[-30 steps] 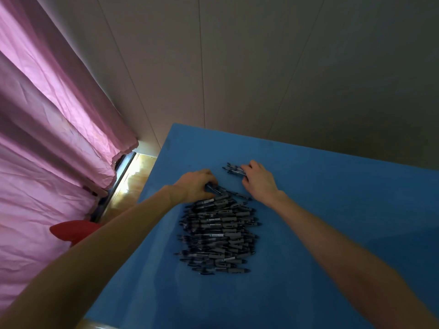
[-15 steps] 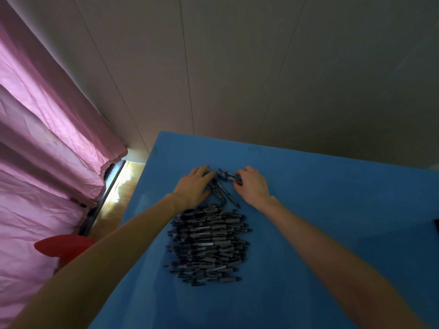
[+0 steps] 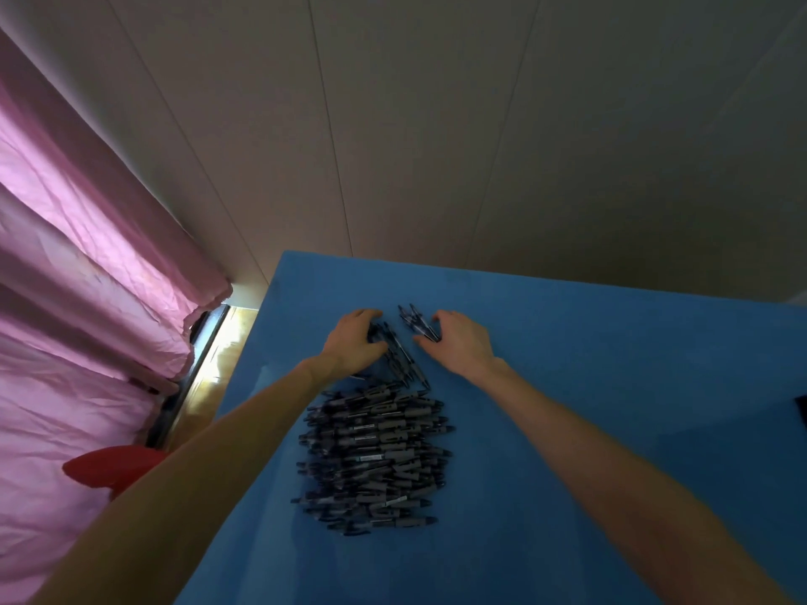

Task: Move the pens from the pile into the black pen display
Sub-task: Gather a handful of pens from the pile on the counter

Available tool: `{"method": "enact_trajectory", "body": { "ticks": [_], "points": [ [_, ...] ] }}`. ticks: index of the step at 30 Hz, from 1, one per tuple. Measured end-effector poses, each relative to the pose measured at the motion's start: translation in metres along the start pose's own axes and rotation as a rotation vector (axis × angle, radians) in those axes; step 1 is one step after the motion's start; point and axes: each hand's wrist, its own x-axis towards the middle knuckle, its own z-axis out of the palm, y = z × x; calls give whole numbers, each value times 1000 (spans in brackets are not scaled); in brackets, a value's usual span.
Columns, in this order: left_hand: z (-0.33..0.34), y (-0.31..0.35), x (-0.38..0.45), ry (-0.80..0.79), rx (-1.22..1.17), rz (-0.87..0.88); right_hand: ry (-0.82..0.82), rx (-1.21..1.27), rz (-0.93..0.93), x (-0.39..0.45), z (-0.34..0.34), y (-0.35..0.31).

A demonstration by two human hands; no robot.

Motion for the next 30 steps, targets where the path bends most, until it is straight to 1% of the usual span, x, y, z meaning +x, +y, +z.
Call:
{"method": "enact_trajectory", "body": {
  "ticks": [2,4,5,7,9,11,14,18,21,25,30],
  "points": [
    [3,6,-3,18,-78,0,-16,-20,-4,5,-3,-4],
    [7,9,-7,81,-38,-6,-32,-61,-6,12,-6,-9],
    [8,9,-9,142,13,-35,-40,-84,-3,15,-9,-11],
    [8,9,-11,241,94,-162,-70,-109,8,21,-13,-13],
    [7,14,-11,213,132,-273,-132,-100,26,25,-18,-14],
    [5,23,-6,148,146,-299,-201,-86,69,31,-24,-13],
    [8,44,4,103,160,-279,-286,-77,136,38,-34,-7],
    [26,67,13,93,159,-208,-363,-44,177,41,-41,7],
    [34,72,17,91,175,-186,-388,-22,161,44,-42,11],
    [32,73,19,75,214,-246,-404,-19,145,48,-38,16],
    [32,75,23,64,274,-173,-363,-73,78,37,-35,14]
  ]
}}
